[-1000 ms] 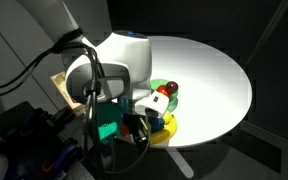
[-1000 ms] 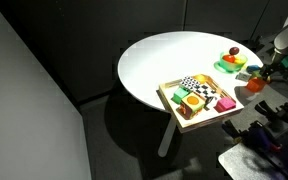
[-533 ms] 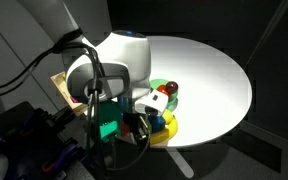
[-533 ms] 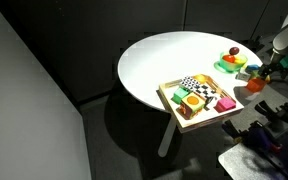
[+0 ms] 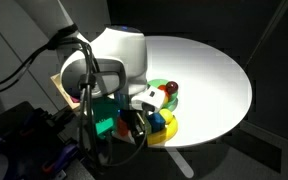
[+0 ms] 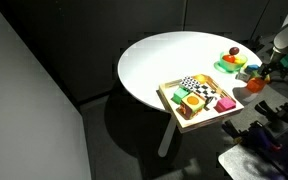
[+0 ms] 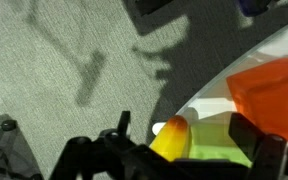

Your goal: Slide the orange block a little to the right, slide the gray block a little to the right, slide the lime green block a little forward, flip the orange block to the left on the table, pick up the orange block and put it in the tray

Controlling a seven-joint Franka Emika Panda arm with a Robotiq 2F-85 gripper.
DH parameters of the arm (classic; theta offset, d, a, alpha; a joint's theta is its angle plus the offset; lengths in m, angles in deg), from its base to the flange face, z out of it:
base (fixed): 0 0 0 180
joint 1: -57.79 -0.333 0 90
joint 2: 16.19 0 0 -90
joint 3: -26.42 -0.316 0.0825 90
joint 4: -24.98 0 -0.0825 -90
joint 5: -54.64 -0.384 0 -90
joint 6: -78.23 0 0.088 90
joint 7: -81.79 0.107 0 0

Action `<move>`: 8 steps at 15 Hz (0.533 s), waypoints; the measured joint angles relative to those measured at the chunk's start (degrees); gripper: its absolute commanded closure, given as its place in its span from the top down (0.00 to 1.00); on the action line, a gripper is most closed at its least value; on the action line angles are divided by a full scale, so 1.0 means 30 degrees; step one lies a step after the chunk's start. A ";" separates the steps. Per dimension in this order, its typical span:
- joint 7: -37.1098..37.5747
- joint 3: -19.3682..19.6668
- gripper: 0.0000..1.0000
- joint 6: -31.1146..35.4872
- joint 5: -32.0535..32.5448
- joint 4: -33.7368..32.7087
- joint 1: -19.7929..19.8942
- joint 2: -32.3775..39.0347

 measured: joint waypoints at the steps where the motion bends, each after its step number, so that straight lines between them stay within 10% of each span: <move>1: 0.0000 -0.0023 1.00 -0.0006 -0.0013 0.0132 -0.0005 -0.0195; 8: -0.0151 -0.0325 1.00 -0.0006 -0.0015 0.1314 -0.0095 -0.1764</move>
